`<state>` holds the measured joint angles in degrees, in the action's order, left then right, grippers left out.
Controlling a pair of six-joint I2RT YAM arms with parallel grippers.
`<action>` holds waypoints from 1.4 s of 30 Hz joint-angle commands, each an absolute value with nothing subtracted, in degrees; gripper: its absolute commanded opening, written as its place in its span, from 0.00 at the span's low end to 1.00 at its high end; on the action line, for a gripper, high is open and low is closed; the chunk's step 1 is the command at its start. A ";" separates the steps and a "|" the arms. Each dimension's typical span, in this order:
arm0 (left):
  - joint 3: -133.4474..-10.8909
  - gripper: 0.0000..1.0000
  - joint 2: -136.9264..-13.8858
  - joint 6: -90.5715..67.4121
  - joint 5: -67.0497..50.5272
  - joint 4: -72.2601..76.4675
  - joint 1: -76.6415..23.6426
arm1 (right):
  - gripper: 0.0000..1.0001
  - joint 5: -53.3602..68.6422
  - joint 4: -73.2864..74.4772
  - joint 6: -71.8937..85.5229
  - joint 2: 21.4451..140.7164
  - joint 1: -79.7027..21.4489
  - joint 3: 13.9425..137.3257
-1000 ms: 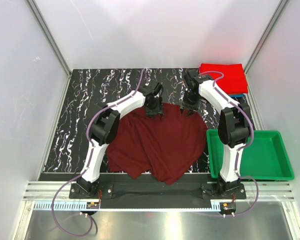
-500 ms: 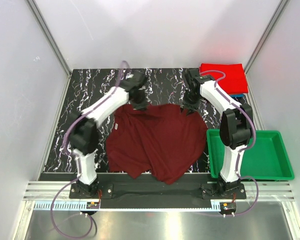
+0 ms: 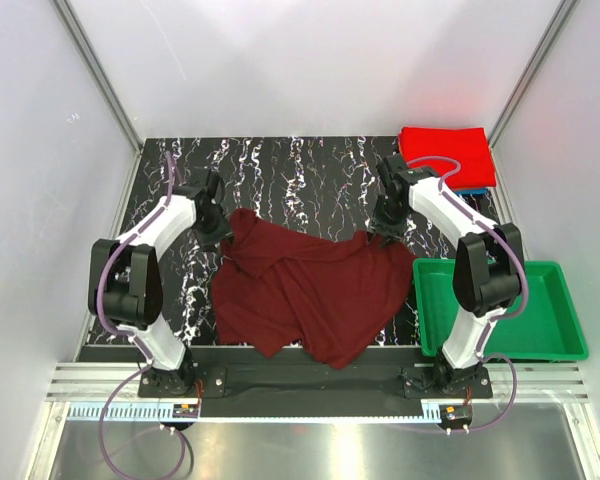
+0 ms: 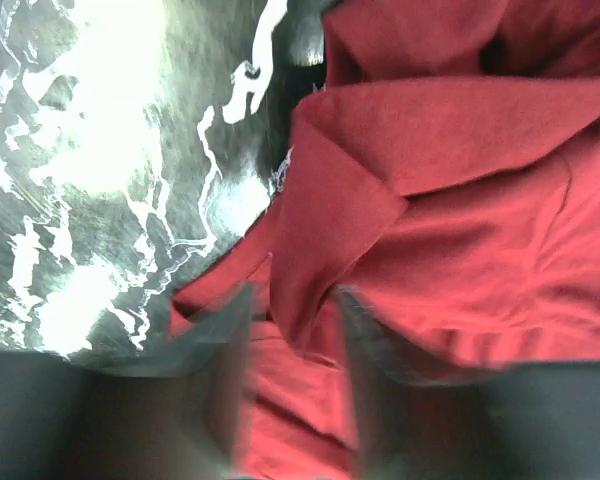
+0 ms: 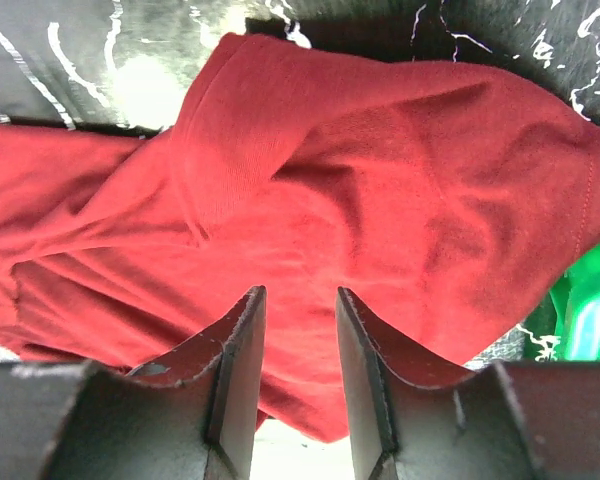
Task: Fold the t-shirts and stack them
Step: Flatten the tshirt out
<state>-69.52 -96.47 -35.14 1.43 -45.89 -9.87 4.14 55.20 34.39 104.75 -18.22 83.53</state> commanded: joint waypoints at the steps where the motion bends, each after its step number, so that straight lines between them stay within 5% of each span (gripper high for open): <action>1: -74.27 0.54 -95.63 -33.31 2.73 -44.30 -9.67 | 0.41 3.87 54.67 35.24 100.99 -18.28 83.23; 5: -68.66 0.64 -87.56 -32.78 2.55 -41.58 -11.16 | 0.42 3.87 54.49 35.95 100.64 -18.37 82.09; 17: -43.87 0.63 -77.08 -55.71 -5.54 -21.11 -19.42 | 0.42 4.04 54.14 36.04 100.81 -18.28 80.95; 42: -45.88 0.54 -82.44 -68.29 3.60 -25.75 -26.19 | 0.42 2.46 53.70 33.31 98.79 -18.28 77.87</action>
